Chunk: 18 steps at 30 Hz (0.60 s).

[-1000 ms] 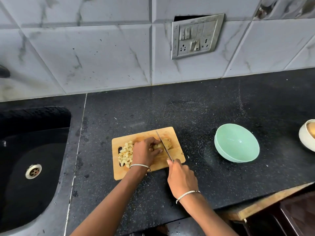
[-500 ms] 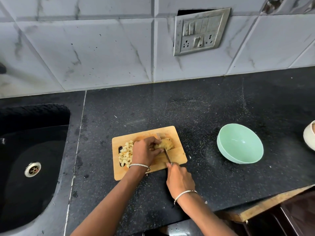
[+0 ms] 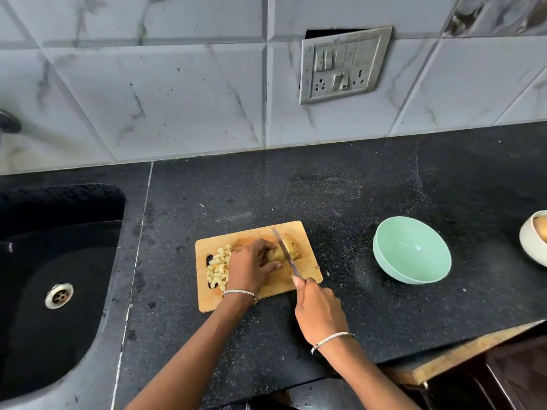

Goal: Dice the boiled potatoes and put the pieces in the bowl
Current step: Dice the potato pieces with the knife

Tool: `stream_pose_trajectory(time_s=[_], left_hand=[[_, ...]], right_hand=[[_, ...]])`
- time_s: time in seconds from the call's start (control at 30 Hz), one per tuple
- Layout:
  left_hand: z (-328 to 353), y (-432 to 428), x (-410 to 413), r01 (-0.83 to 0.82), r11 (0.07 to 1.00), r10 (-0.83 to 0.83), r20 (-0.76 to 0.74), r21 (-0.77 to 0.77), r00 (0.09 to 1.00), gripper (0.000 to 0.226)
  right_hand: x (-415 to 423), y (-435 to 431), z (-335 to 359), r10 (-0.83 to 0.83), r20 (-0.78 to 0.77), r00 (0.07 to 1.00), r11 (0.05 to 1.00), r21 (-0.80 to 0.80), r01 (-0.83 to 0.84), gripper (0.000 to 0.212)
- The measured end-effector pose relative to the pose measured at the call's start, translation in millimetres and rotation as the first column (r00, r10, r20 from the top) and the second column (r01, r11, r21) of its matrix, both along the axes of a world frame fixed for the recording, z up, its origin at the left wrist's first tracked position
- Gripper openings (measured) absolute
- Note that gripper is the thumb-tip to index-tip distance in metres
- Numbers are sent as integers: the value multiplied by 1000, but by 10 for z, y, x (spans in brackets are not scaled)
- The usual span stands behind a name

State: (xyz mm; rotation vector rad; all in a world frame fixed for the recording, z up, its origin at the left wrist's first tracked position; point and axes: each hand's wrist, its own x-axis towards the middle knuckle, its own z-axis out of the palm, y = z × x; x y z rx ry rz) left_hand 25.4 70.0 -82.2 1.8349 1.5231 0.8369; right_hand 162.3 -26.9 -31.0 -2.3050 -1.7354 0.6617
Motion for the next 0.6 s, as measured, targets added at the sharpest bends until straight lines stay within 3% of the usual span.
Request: stream_pose_trajectory(time_s=[0.2,0.33,0.47,0.6], left_hand=[[5,5,14,0,1000,0,-1,-16,1000,37],[82,0,26,69,995,-61,-108,70,992,44],[178,14,40,216,966,-169,-282,143,944,38],[172,58,29,273,950,-213,-321,152,923,31]], right_hand=[[-3,13,-71,-11,-28,1000,999,-44,9,49],[-27,52,-128,-20,-56,998,998,-64,16,48],[-59,87,-162,-26,-78,997,998,-67,21,46],[-46,55,-171,-26,-74,997,997,-73,21,47]])
